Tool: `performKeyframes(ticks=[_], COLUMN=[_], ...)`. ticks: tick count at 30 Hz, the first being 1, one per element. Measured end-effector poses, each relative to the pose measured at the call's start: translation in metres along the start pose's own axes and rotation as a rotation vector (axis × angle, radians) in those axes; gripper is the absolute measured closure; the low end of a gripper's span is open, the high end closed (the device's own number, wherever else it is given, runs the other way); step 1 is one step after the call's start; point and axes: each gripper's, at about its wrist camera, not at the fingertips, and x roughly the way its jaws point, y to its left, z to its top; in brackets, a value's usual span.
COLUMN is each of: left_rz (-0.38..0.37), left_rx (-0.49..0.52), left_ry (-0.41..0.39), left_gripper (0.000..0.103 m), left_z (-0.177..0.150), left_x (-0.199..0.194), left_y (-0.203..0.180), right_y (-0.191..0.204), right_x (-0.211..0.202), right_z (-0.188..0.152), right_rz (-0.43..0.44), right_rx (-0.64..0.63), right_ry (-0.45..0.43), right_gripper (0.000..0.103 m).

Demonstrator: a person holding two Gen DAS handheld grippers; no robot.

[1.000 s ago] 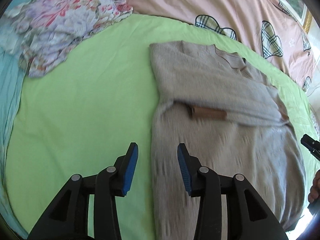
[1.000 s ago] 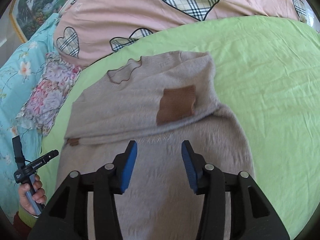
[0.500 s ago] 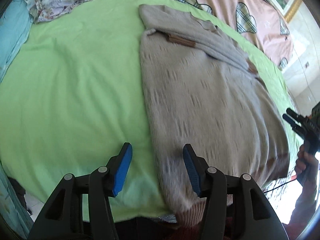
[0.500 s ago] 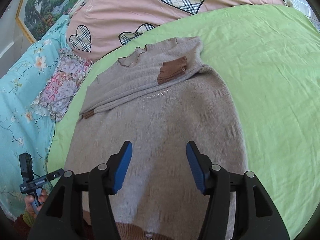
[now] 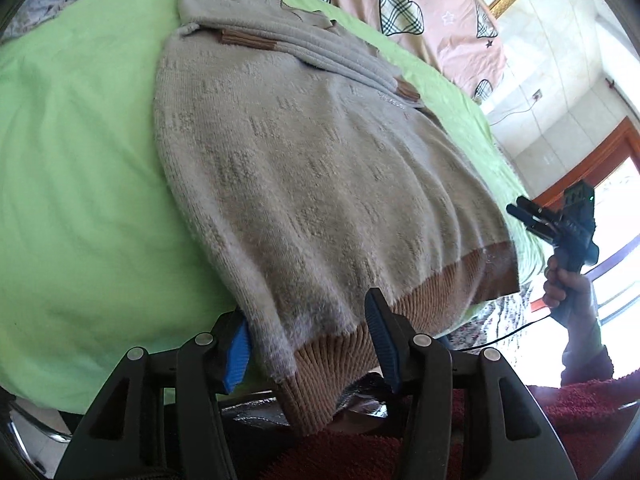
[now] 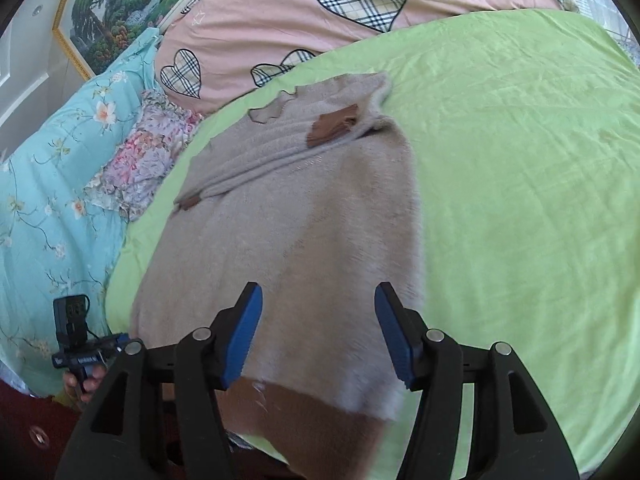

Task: Fold small clothes
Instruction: 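Move both tools to the brown ribbed hem of the sweater, then grasp the ribbed hem with both tools and fold it up toward the collar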

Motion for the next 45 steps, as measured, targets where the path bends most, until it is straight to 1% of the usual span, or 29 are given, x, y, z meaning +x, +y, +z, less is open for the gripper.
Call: performKeyframes(ticks=[2, 4, 6, 7, 8, 10, 12, 15, 16, 17, 18, 19, 20, 22, 23, 24, 27, 30, 32, 35, 39, 42, 43, 45], left_rz=[-0.023, -0.067, -0.081, -0.082, -0.082, -0.090, -0.090, -0.076, -0.081, -0.086, -0.088, -0.089, -0.082, -0.061, -0.055, -0.060, -0.076, -0.079, -0.097, -0.129, -0.128, -0.128, -0.122, -0.102], left_rx=[0.003, -0.004, 0.003, 0.014, 0.024, 0.025, 0.025, 0.033, 0.024, 0.014, 0.009, 0.007, 0.015, 0.050, 0.069, 0.078, 0.071, 0.092, 0.097, 0.088, 0.106, 0.097, 0.090, 0.078], left_ry=[0.003, 0.039, 0.078, 0.094, 0.109, 0.144, 0.168, 0.176, 0.172, 0.168, 0.163, 0.161, 0.156, 0.123, 0.095, 0.069, 0.035, -0.001, -0.041, -0.111, -0.215, -0.304, -0.331, -0.389], left_gripper=[0.065, 0.069, 0.070, 0.070, 0.070, 0.070, 0.070, 0.079, 0.085, 0.091, 0.091, 0.093, 0.096, 0.096, 0.097, 0.097, 0.097, 0.097, 0.097, 0.097, 0.097, 0.097, 0.097, 0.097], left_z=[-0.003, -0.006, -0.010, -0.012, -0.013, -0.014, -0.016, -0.018, -0.018, -0.017, -0.017, -0.017, -0.016, -0.018, -0.019, -0.019, -0.016, -0.008, 0.001, 0.018, 0.051, 0.087, 0.101, 0.131], left_x=[0.000, 0.008, 0.015, 0.018, 0.020, 0.027, 0.031, 0.033, 0.034, 0.035, 0.034, 0.034, 0.032, 0.022, 0.013, 0.005, -0.009, -0.023, -0.036, -0.052, -0.068, -0.073, -0.072, -0.071], left_y=[0.000, 0.000, -0.003, -0.005, -0.006, -0.007, -0.007, -0.007, -0.006, -0.004, -0.001, 0.001, 0.000, -0.005, -0.009, -0.010, -0.010, -0.019, -0.023, -0.028, -0.029, -0.025, -0.024, -0.018], right_y=[-0.016, -0.030, -0.037, -0.037, -0.034, -0.028, -0.022, -0.014, -0.015, -0.020, -0.025, -0.030, -0.033, -0.032, -0.031, -0.032, -0.047, -0.050, -0.043, -0.030, -0.018, -0.013, -0.013, -0.010], right_x=[-0.007, -0.008, -0.002, 0.001, 0.003, 0.008, 0.015, 0.017, 0.015, 0.014, 0.015, 0.019, 0.024, 0.020, 0.015, 0.011, -0.002, -0.004, -0.008, -0.016, -0.021, -0.010, -0.006, 0.011], right_z=[-0.006, -0.013, -0.022, -0.027, -0.030, -0.032, -0.034, -0.038, -0.039, -0.040, -0.040, -0.041, -0.042, -0.042, -0.043, -0.044, -0.053, -0.056, -0.050, -0.029, 0.010, 0.048, 0.057, 0.087], right_rz=[0.004, 0.036, 0.086, 0.115, 0.131, 0.191, 0.222, 0.220, 0.230, 0.235, 0.231, 0.218, 0.205, 0.200, 0.196, 0.190, 0.202, 0.256, 0.304, 0.364, 0.383, 0.383, 0.378, 0.375], right_rx=[0.034, 0.078, 0.102, 0.095, 0.087, 0.082, 0.075, 0.028, 0.028, 0.044, 0.063, 0.098, 0.119, 0.119, 0.116, 0.120, 0.177, 0.233, 0.227, 0.207, 0.157, 0.146, 0.143, 0.150], right_ry=[0.019, 0.053, 0.098, 0.112, 0.112, 0.118, 0.130, 0.156, 0.160, 0.160, 0.160, 0.169, 0.184, 0.172, 0.164, 0.157, 0.134, 0.108, 0.079, 0.017, -0.070, -0.132, -0.142, -0.174], right_gripper=[0.042, 0.042, 0.042, 0.042, 0.042, 0.042, 0.042, 0.042, 0.043, 0.049, 0.061, 0.070, 0.090, 0.092, 0.093, 0.093, 0.094, 0.094, 0.094, 0.094, 0.094, 0.094, 0.094, 0.094])
